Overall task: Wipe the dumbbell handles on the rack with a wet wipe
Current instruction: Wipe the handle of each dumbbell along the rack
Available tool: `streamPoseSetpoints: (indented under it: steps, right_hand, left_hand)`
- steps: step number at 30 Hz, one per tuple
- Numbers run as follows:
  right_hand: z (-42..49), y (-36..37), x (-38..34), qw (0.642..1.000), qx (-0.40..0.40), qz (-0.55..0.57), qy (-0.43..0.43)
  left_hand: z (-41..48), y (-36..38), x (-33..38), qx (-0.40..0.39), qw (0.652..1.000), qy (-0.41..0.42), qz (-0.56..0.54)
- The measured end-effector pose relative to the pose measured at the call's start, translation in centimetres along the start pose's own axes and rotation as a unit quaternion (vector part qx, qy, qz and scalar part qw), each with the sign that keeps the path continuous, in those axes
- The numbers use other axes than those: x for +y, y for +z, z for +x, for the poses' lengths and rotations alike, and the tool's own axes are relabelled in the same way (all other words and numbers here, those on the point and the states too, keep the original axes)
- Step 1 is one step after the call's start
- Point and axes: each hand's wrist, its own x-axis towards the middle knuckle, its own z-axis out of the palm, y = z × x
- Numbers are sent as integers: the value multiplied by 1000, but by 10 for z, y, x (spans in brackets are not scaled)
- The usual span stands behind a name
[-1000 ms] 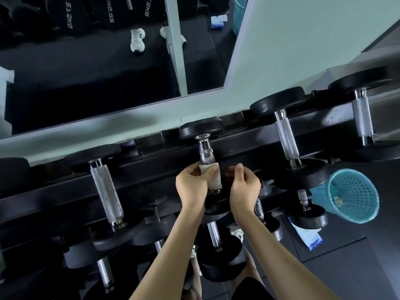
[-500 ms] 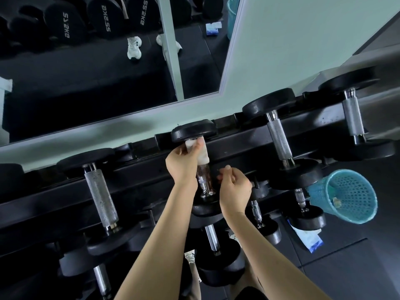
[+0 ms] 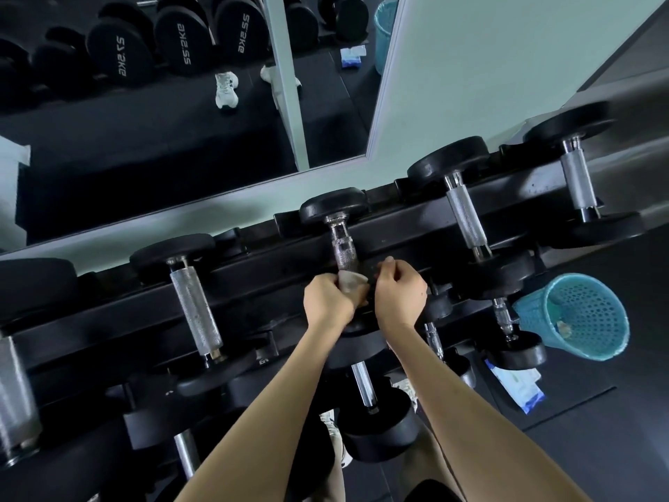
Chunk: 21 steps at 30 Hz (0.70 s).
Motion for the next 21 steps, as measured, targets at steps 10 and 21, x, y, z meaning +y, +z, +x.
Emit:
streamPoseSetpoints:
  steps: [10,21]
  right_hand:
    - [-2,-16,-5,995,-88,31,-29]
    - [-67,-64,-38,893,-410,121,-145]
  left_hand:
    - [-30,-33,-9,19,988,-18,-151]
    - [-100,-71,0,-15,957,0,-289]
